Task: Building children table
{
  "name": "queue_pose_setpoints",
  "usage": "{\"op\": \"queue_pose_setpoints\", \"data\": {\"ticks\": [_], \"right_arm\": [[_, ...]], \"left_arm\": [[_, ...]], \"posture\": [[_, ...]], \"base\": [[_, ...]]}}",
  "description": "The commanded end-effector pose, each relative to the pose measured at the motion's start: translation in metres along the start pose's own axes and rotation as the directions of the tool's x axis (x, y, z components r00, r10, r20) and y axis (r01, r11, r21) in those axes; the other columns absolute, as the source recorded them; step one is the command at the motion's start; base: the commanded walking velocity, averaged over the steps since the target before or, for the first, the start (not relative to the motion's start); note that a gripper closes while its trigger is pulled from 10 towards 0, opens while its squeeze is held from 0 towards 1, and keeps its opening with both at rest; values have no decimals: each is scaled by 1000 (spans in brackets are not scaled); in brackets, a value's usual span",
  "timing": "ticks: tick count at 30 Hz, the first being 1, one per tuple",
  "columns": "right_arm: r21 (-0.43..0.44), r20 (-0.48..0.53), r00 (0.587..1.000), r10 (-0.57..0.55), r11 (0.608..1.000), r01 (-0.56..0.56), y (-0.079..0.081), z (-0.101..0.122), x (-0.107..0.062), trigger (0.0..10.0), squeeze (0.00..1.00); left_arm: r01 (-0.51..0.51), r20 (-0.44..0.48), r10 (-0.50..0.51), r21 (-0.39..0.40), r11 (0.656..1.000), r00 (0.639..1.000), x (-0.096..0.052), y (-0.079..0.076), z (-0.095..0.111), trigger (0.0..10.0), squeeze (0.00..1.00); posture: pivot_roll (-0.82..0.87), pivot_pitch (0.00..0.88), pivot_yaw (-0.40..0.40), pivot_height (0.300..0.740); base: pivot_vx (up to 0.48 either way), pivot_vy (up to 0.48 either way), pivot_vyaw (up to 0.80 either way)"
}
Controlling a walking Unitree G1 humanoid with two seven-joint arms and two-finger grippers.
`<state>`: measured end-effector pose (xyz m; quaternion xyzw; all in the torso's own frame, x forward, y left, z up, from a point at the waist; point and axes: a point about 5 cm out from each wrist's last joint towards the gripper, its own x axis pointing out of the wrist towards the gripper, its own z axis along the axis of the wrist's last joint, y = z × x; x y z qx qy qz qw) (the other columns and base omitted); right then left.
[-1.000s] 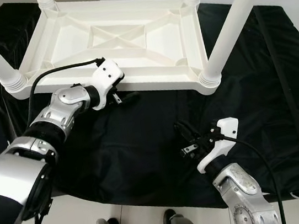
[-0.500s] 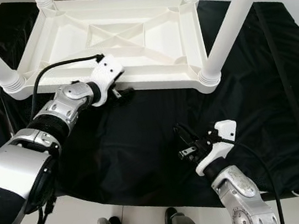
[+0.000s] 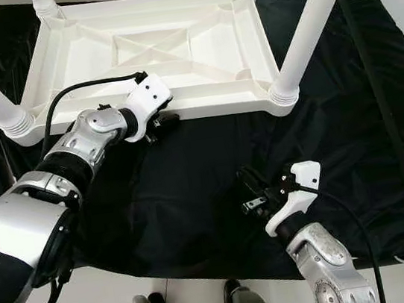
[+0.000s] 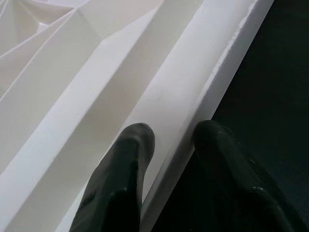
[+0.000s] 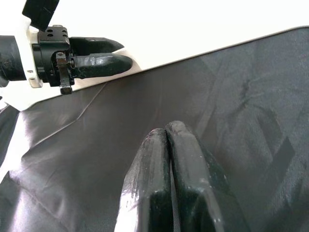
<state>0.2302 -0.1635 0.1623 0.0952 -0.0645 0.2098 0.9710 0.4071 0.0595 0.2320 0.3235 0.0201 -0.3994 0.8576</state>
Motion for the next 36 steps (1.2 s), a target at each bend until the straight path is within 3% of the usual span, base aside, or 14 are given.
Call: {"op": "queue_pose_setpoints", "data": {"ticks": [1, 10, 14, 15, 16, 17, 18, 19, 26, 27, 29, 30, 36], "right_arm": [[-3, -18, 1000, -14, 1000, 14, -2, -2, -3, 10000, 0], [-11, -16, 1000, -14, 1000, 14, -4, -1, 0, 10000, 0], [-10, -18, 1000, -8, 1000, 8, -5, -1, 2, 10000, 0], [-11, -16, 1000, -3, 1000, 3, -5, -1, 4, 10000, 0], [-11, -15, 1000, -1, 1000, 1, -5, -1, 5, 10000, 0], [-11, -15, 1000, 0, 1000, 0, -6, -1, 6, 10000, 0], [-12, -14, 1000, 2, 1000, -2, -6, 0, 7, 10000, 0], [-13, -13, 1000, 4, 1000, -4, -6, 0, 8, 10000, 0], [-8, -11, 1000, 3, 1000, -3, -4, -1, 6, 10000, 0], [-7, -11, 1000, 3, 1000, -3, -3, -1, 5, 10000, 0], [-7, -11, 1000, 3, 1000, -3, -3, -1, 5, 10000, 0], [-4, -6, 1000, 16, 1000, -16, 0, 1, 4, 10000, 0], [8, 5, 999, 41, 999, -41, 11, 4, 3, 10000, 0]], "left_arm": [[-1, -53, -3, -76, 997, 999, 0, -8, -21, 0, 0], [177, 72, -168, -143, 974, 983, -3, -26, -26, 0, 0], [208, 97, -195, -144, 968, 976, -4, -32, -30, 0, 0], [204, 114, -188, -148, 968, 976, -5, -30, -29, 941, 0], [187, 112, -173, -139, 972, 979, -5, -27, -27, 8275, 0], [177, 111, -163, -132, 975, 980, -6, -25, -26, 8275, 0], [167, 107, -152, -143, 976, 982, -6, -23, -25, 10000, 0], [160, 121, -142, -162, 974, 982, -7, -18, -21, 10000, 1000], [132, 157, -114, -113, 985, 981, -10, -1, 2, 10000, 1000], [132, 151, -117, -96, 987, 982, -9, -1, 4, 10000, 902], [132, 151, -117, -96, 987, 982, -9, -1, 4, 10000, 902], [144, 129, -135, -63, 988, 982, -7, -3, 6, 10000, 0], [164, 39, -163, -12, 986, 986, 0, -14, -4, 10000, 0]], "posture": [[-63, 277, 44, 740], [-42, 271, 41, 740], [-39, 271, 38, 740], [-30, 270, 31, 740], [-30, 270, 31, 740], [-28, 270, 31, 740], [-28, 270, 31, 740], [-29, 270, 31, 740], [-33, 268, 34, 740], [-36, 267, 38, 740], [-36, 267, 38, 740], [-38, 267, 39, 740], [-47, 275, 42, 740]], "base": [[0, 0, 0], [0, 0, 0], [0, 0, 0], [0, 0, 0], [0, 0, 0], [0, 0, 0], [0, 0, 0], [0, 0, 0], [0, 0, 0], [0, 0, 0], [0, 0, 0], [0, 0, 0], [0, 0, 0]]}}
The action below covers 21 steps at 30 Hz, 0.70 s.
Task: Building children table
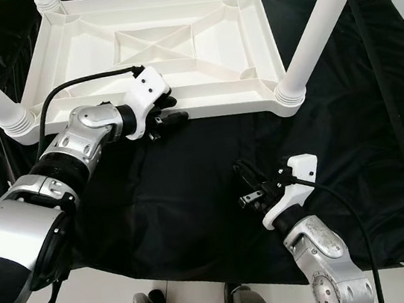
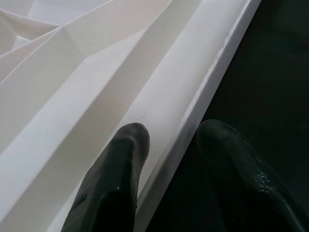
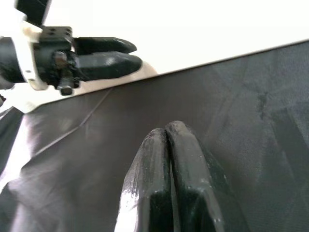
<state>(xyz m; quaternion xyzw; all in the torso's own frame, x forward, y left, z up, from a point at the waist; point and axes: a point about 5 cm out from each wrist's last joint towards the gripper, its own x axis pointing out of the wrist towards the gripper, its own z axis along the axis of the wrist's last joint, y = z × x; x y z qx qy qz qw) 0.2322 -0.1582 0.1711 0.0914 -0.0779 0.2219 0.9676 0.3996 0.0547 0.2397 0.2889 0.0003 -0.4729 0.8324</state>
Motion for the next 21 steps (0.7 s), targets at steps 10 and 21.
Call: {"op": "queue_pose_setpoints", "data": {"ticks": [10, 21], "right_arm": [[70, -4, 998, 68, 995, -68, 35, 0, -4, 10000, 0], [60, -13, 999, 39, 997, -39, 31, 2, -6, 10000, 0]], "left_arm": [[57, -183, -43, 69, 996, 982, 7, -16, -25, 10000, 0], [116, -265, -73, 153, 981, 962, 11, -20, -25, 10000, 0]], "posture": [[-58, 281, 55, 740], [-59, 294, 69, 740]], "base": [[0, 0, 0], [0, 0, 0]]}}
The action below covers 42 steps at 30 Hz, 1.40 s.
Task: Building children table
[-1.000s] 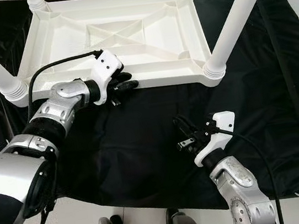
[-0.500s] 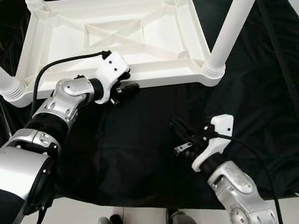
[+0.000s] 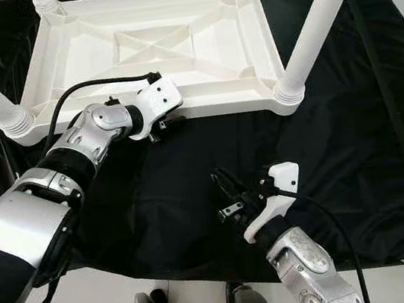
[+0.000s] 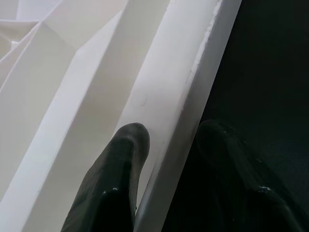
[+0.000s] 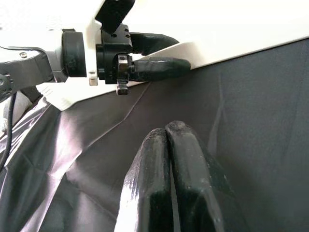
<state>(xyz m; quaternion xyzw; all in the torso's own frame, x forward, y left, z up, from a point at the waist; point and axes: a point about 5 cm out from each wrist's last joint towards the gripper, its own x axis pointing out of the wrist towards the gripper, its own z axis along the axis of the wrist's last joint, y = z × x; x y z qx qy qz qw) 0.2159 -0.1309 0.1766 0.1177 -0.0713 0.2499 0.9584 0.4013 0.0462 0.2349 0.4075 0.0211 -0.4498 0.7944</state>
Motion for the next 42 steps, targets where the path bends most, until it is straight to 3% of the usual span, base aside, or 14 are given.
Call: {"op": "queue_pose_setpoints", "data": {"ticks": [1, 2, 4, 5, 15, 17, 22, 29, 30, 31, 33, 38, 42], "right_arm": [[1, -9, 1000, -14, 1000, 14, -1, 1, -4, 10000, 0], [-2, -9, 1000, -18, 1000, 18, -1, 1, -4, 10000, 0], [-4, -10, 1000, -20, 1000, 20, -1, 1, -4, 10000, 0], [-4, -10, 1000, -22, 1000, 22, -1, 1, -4, 10000, 0], [-4, -14, 999, -30, 1000, 30, -2, 1, -5, 10000, 0], [-14, -13, 999, -36, 999, 36, -6, 2, -4, 10000, 0], [-22, -11, 999, -40, 999, 40, -7, 3, -3, 10000, 0], [-26, 0, 999, -51, 998, 51, -10, 4, -2, 10000, 0], [-27, 2, 999, -51, 998, 51, -11, 5, 0, 10000, 0], [-27, 2, 999, -51, 998, 51, -11, 5, 0, 10000, 0], [-29, 10, 999, -37, 999, 37, -12, 6, 6, 10000, 0], [-32, 8, 1000, -18, 999, 19, -13, 7, 11, 10000, 0], [-36, 6, 1000, -7, 999, 7, -14, 7, 13, 10000, 0]], "left_arm": [[97, -89, -99, -29, 995, 991, 6, -21, -20, 10000, 0], [104, -86, -107, -40, 994, 991, 6, -21, -20, 2392, 0], [110, -82, -113, -48, 993, 990, 6, -21, -19, 2392, 0], [124, -71, -127, -56, 991, 989, 6, -21, -18, 0, 0], [166, -47, -169, -57, 984, 984, 6, -24, -17, 0, 0], [242, 2, -242, -61, 968, 970, 5, -31, -18, 0, 0], [252, 37, -250, -83, 964, 968, 5, -34, -20, 0, 0], [122, 116, -101, -194, 973, 988, 3, -27, -19, 0, 0], [69, 143, -35, -236, 969, 989, 2, -23, -17, 0, 0], [69, 143, -35, -236, 969, 989, 2, -23, -17, 0, 0], [-31, 208, 107, -337, 941, 972, -2, -16, -9, 0, 0], [-46, 243, 147, -377, 925, 959, -1, -23, -2, 0, 0], [-41, 250, 139, -360, 932, 958, 0, -29, 1, 0, 0]], "posture": [[-59, 294, 69, 740], [-60, 295, 69, 740], [-60, 295, 69, 740], [-60, 296, 71, 740], [-58, 299, 73, 740], [-48, 301, 78, 740], [-40, 299, 87, 740], [-25, 294, 79, 740], [-21, 295, 70, 740], [-21, 295, 70, 740], [-16, 295, 58, 740], [-3, 295, 38, 740], [2, 293, 33, 740]], "base": [[0, 0, 0], [0, 0, 0], [0, 0, 0], [0, 0, 0], [0, 0, 0], [0, 0, 0], [0, 0, 0], [0, 0, 0], [0, 0, 0], [0, 0, 0], [0, 0, 0], [0, 0, 0], [0, 0, 0]]}}
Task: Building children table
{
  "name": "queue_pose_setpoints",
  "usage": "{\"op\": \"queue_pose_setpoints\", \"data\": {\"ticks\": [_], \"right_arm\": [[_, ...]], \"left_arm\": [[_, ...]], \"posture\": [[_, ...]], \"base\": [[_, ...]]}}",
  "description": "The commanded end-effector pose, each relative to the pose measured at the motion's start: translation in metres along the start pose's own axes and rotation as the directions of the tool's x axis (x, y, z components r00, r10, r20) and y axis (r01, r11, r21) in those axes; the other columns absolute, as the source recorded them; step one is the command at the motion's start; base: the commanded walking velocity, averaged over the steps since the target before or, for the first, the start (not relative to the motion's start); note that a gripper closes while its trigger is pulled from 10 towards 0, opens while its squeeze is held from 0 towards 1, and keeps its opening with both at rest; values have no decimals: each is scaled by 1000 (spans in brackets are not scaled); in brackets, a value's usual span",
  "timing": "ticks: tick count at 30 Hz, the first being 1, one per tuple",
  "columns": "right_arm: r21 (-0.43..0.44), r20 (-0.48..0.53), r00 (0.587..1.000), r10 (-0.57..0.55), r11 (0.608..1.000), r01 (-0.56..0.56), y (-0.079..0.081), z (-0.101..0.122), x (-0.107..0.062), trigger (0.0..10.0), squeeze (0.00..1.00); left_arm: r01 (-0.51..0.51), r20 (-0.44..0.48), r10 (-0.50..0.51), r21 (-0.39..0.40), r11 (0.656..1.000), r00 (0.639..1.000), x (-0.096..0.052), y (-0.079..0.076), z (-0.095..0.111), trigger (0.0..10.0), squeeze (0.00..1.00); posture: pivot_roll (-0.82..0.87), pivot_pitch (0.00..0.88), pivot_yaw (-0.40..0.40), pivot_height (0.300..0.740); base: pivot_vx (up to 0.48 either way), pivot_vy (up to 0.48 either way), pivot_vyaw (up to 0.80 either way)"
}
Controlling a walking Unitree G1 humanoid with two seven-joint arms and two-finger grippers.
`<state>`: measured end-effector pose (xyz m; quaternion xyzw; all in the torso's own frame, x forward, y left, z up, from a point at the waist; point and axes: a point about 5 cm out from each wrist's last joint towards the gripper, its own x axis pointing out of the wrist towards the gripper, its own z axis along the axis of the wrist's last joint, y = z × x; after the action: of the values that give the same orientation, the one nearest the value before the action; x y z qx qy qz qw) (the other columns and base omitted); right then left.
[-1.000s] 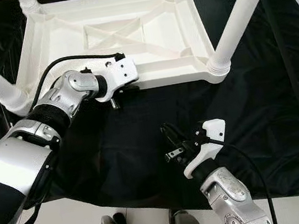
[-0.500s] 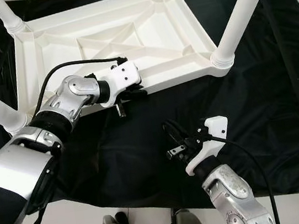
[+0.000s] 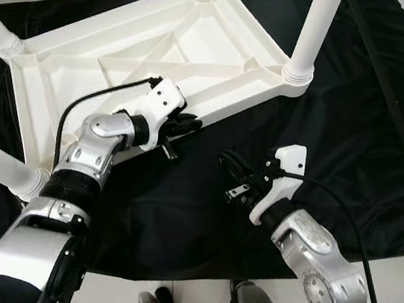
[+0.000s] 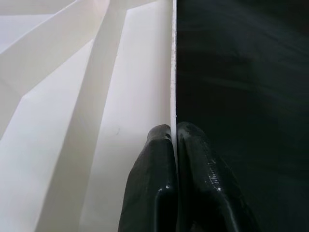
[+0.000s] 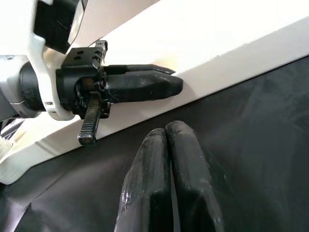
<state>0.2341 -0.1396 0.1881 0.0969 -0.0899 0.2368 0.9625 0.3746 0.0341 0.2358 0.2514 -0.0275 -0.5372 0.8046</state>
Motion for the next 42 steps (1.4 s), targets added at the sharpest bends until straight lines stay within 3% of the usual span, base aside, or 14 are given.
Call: {"op": "queue_pose_setpoints", "data": {"ticks": [1, 5, 6, 9, 10, 11, 12, 16, 17, 25, 31, 33, 40, 42], "right_arm": [[15, -21, 1000, 17, 1000, -16, 1, -4, 0, 10000, 0], [10, -21, 1000, 23, 1000, -23, -1, -4, 3, 10000, 0], [9, -21, 1000, 22, 1000, -22, -1, -4, 3, 10000, 0], [7, -20, 1000, 22, 1000, -22, -2, -5, 4, 10000, 0], [7, -20, 1000, 22, 1000, -22, -3, -5, 5, 10000, 0], [7, -20, 1000, 22, 1000, -22, -3, -5, 5, 10000, 0], [6, -19, 1000, 22, 1000, -22, -3, -5, 5, 10000, 0], [8, -17, 999, 31, 999, -31, -4, -6, 8, 10000, 0], [6, -16, 999, 36, 999, -36, -4, -7, 10, 10000, 0], [-5, -2, 1000, 31, 1000, -31, -10, -6, 18, 10000, 0], [-41, 1, 1000, -28, 999, 28, -20, -6, 26, 10000, 0], [-76, -23, 996, -86, 994, 84, -28, -9, 31, 10000, 0], [-126, -61, 981, -184, 976, 175, -45, -14, 40, 10000, 0], [-159, -64, 977, -205, 968, 193, -53, -14, 46, 10000, 0]], "left_arm": [[-197, 11, 200, -122, 973, 980, 3, -5, -17, 0, 0], [-117, 52, 122, -84, 990, 991, 1, -19, -13, 549, 0], [-88, 67, 94, -79, 993, 993, -1, -24, -12, 10000, 0], [-41, 93, 47, -60, 997, 995, -3, -31, -11, 10000, 0], [-22, 102, 27, -51, 998, 994, -6, -35, -10, 10000, 376], [-22, 102, 27, -51, 998, 994, -6, -35, -10, 10000, 376], [-10, 98, 16, -59, 998, 995, -8, -37, -10, 10000, 1000], [8, 120, -4, -28, 1000, 993, -18, -40, -4, 10000, 1000], [9, 151, -6, -21, 1000, 988, -22, -40, 2, 10000, 0], [-38, 262, 62, -93, 995, 963, -40, -44, 21, 10000, 0], [-141, 311, 202, -206, 968, 929, -54, -57, 21, 10000, 0], [-198, 306, 274, -257, 946, 912, -65, -64, 17, 10000, 0], [-281, 254, 357, -291, 914, 899, -84, -76, 3, 10000, 0], [-293, 206, 374, -337, 895, 904, -101, -83, -6, 10000, 0]], "posture": [[3, 293, 33, 740], [7, 286, 35, 740], [8, 284, 34, 740], [11, 282, 34, 740], [11, 282, 34, 740], [11, 282, 34, 740], [17, 280, 33, 740], [25, 268, 27, 740], [28, 261, 25, 740], [43, 236, 9, 740], [68, 225, -16, 740], [75, 222, -23, 740], [106, 214, -58, 740], [132, 209, -81, 740]], "base": [[0, 0, 0], [0, 0, 0], [0, 0, 0], [0, 0, 0], [0, 0, 0], [0, 0, 0], [0, 0, 0], [0, 0, 0], [0, 0, 0], [0, 0, 0], [0, 0, 0], [0, 0, 0], [0, 0, 0], [0, 0, 0]]}}
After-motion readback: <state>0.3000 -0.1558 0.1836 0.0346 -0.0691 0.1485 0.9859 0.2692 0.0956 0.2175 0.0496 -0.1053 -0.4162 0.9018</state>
